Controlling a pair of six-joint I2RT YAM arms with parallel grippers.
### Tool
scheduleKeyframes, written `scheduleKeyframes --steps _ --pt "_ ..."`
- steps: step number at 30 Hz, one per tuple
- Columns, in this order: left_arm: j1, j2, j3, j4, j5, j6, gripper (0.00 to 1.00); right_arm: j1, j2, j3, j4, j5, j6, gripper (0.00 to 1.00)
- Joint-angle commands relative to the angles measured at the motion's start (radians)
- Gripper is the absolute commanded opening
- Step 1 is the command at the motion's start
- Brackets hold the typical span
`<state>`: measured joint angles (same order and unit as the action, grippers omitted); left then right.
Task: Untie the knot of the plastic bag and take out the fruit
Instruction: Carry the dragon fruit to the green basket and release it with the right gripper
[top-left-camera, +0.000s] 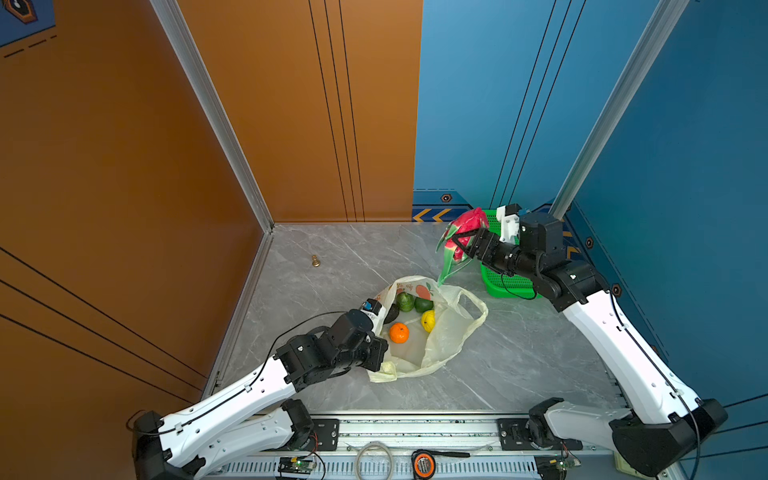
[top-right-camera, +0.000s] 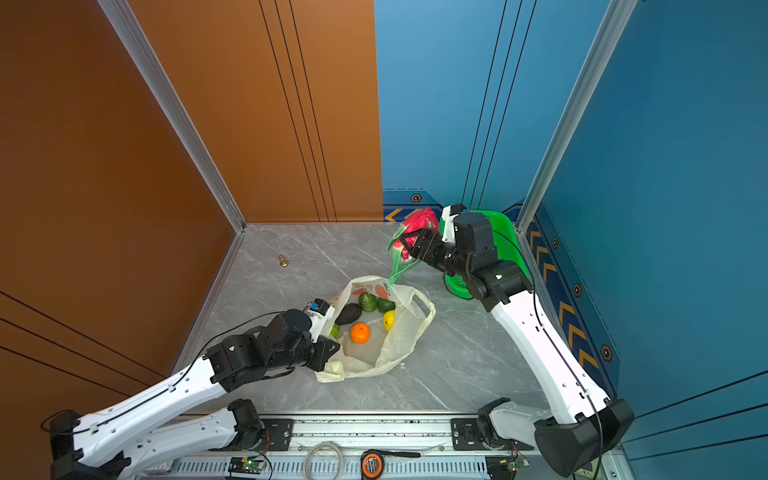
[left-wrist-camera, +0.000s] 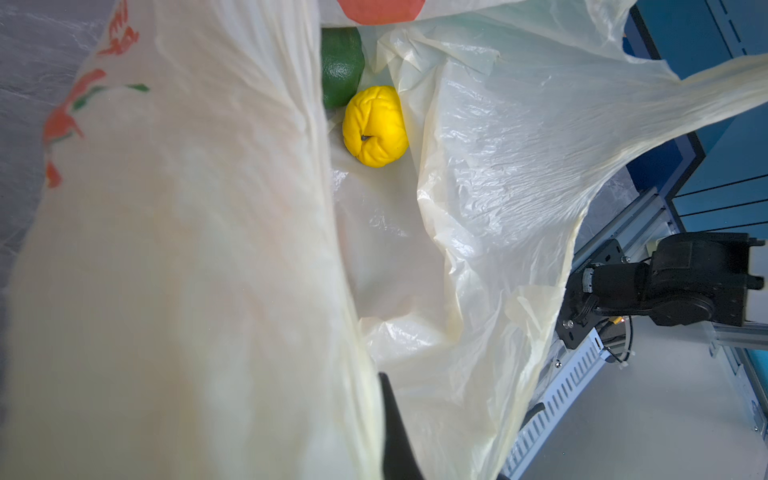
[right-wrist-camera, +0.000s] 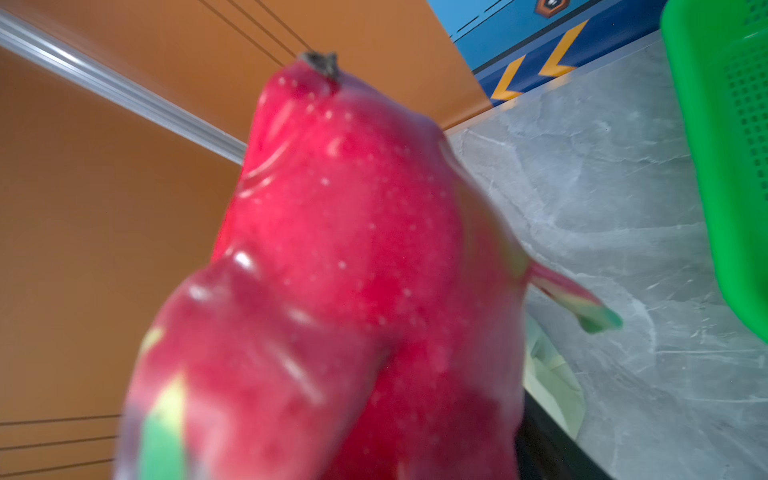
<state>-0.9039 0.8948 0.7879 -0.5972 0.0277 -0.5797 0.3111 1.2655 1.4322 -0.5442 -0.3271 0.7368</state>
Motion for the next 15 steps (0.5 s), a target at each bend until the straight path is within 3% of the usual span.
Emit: scheduleKeyframes --steps 1,8,15 --pt "0.005 -0.01 0.033 -0.003 0.005 0.011 0.0 -0.129 0.032 0.058 0.026 -0.116 -0.082 0.11" --pt "0.004 -0.008 0.036 -0.008 0.009 0.004 0.0 -0.36 0.179 0.14 -0.022 -0.138 -0.21 0.11" --pt "0.004 -0.019 0.035 -0.015 0.003 -0.005 0.0 -0.427 0.398 0.312 -0.192 -0.032 -0.393 0.11"
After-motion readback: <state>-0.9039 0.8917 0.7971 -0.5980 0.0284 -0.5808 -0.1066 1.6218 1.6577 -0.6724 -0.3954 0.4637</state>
